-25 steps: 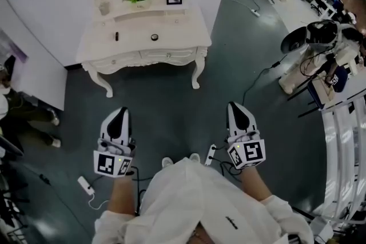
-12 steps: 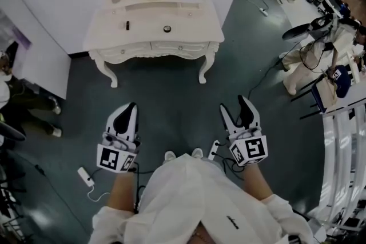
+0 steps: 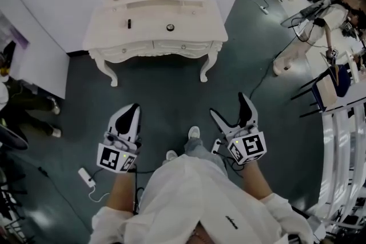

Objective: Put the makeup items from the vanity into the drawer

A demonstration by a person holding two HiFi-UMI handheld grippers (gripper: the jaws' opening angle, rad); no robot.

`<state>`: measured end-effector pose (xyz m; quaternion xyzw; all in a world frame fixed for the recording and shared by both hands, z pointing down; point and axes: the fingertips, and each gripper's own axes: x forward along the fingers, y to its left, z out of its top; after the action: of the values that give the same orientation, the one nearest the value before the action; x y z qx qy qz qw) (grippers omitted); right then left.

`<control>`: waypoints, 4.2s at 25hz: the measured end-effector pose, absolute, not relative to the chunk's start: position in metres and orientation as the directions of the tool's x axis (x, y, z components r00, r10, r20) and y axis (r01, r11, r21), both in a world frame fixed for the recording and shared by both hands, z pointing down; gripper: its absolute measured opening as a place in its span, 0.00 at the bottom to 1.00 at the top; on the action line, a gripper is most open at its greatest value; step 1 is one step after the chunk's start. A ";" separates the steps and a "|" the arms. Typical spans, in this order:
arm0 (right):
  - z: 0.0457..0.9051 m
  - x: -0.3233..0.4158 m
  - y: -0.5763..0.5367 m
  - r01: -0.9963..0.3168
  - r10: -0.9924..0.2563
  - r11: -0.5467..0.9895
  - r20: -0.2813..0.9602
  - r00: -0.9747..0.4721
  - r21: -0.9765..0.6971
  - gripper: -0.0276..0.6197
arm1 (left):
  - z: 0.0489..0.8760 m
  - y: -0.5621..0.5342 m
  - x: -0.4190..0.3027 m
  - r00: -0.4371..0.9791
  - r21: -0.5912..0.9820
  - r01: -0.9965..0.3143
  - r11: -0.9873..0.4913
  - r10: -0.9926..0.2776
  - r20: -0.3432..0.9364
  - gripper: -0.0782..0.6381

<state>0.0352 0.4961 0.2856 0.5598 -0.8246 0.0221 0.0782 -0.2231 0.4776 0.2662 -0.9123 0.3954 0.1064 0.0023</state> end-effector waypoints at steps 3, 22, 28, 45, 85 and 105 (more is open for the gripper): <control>0.291 0.034 0.480 -0.923 -0.915 0.382 0.161 -0.371 0.042 0.75 | 0.272 0.465 -0.218 0.664 0.094 -0.721 -0.686 -0.723 -0.188 0.15; 0.306 0.074 0.302 -0.853 -0.841 0.521 0.152 -0.520 -0.036 0.76 | 0.272 0.298 -0.149 0.614 0.085 -0.773 -0.629 -0.775 -0.151 0.15; 0.312 0.086 0.254 -0.798 -0.785 0.600 0.147 -0.601 -0.057 0.76 | 0.266 0.259 -0.124 0.570 0.062 -0.812 -0.581 -0.811 -0.130 0.15; 0.336 0.084 0.180 -0.757 -0.738 0.649 0.177 -0.651 -0.078 0.76 | 0.269 0.165 -0.082 0.624 0.045 -0.775 -0.630 -0.775 -0.101 0.15; 0.502 -0.043 -0.097 -0.716 -0.585 0.694 0.527 -0.617 -0.068 0.76 | 0.449 -0.151 -0.115 0.775 0.241 -0.625 -0.743 -0.628 0.072 0.15; 0.599 -0.044 -0.131 -0.671 -0.480 0.738 0.645 -0.595 -0.070 0.76 | 0.534 -0.164 -0.094 0.748 0.317 -0.659 -0.682 -0.639 0.178 0.15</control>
<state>-0.0437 -0.1306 0.5992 0.3271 -0.8794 0.1548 0.3092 -0.0945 -0.1640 0.5341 -0.9167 0.3541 -0.0265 -0.1832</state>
